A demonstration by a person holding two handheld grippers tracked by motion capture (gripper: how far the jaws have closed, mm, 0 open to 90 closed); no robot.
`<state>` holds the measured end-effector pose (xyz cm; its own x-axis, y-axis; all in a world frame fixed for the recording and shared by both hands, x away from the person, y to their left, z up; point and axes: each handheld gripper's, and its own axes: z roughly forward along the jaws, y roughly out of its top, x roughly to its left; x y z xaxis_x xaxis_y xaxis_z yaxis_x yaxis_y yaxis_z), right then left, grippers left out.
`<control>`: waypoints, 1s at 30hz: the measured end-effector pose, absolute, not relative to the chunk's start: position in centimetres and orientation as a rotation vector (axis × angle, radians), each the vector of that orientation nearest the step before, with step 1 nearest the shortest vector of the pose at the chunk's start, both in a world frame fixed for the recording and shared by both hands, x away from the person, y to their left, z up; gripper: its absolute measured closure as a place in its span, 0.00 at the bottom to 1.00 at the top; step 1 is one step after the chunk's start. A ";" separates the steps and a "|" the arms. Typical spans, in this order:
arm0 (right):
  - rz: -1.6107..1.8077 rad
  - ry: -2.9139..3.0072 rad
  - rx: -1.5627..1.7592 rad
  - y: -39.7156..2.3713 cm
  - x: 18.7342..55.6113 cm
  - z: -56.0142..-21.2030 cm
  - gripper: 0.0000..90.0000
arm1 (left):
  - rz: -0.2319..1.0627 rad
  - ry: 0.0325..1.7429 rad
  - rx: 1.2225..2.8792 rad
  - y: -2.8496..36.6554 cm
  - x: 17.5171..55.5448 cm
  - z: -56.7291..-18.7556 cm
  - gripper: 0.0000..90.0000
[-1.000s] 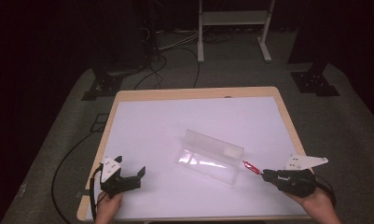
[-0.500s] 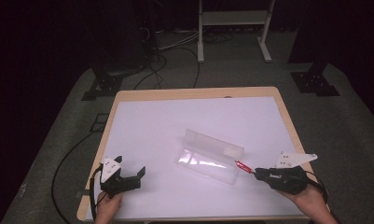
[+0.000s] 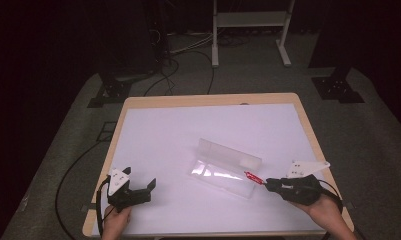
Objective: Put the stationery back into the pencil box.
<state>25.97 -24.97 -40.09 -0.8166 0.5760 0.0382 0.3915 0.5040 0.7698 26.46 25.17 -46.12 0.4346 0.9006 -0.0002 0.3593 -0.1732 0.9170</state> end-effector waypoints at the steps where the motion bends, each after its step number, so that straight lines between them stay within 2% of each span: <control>1: 1.207 2.526 0.822 -24.8 26.1 -40.1 0.88 | 0.717 1.092 1.739 25.2 26.5 -46.1 0.00; 30: 1.222 2.572 0.727 -21.0 28.2 -39.7 0.88 | 0.716 1.089 1.740 25.2 26.4 -46.1 0.00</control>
